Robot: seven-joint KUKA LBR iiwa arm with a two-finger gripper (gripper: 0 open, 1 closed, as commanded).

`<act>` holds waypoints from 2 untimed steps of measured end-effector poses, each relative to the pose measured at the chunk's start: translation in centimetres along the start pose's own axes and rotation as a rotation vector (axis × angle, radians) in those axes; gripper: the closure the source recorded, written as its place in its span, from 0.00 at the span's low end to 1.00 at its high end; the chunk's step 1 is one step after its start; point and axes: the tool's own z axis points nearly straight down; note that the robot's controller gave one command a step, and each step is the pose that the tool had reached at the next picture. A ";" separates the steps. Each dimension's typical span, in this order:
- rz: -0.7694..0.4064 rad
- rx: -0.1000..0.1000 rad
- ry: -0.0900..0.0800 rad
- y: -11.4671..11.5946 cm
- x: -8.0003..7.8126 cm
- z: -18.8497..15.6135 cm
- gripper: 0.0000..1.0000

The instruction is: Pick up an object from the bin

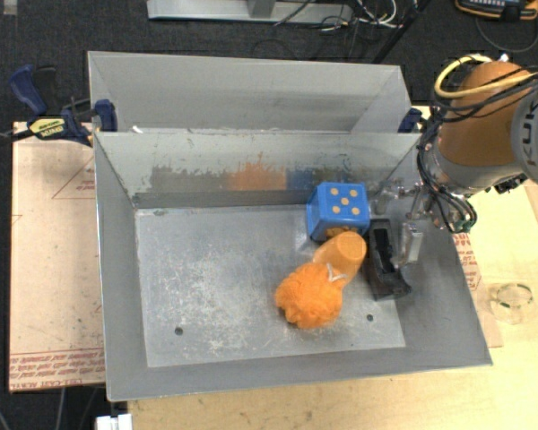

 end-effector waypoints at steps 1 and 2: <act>-0.001 0.000 0.000 0.0 0.1 -0.2 0.00; -0.060 0.004 -0.009 1.7 0.0 0.9 0.00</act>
Offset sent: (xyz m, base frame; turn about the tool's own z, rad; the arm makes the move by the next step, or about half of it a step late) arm -0.0036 0.0558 -0.0425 -0.1816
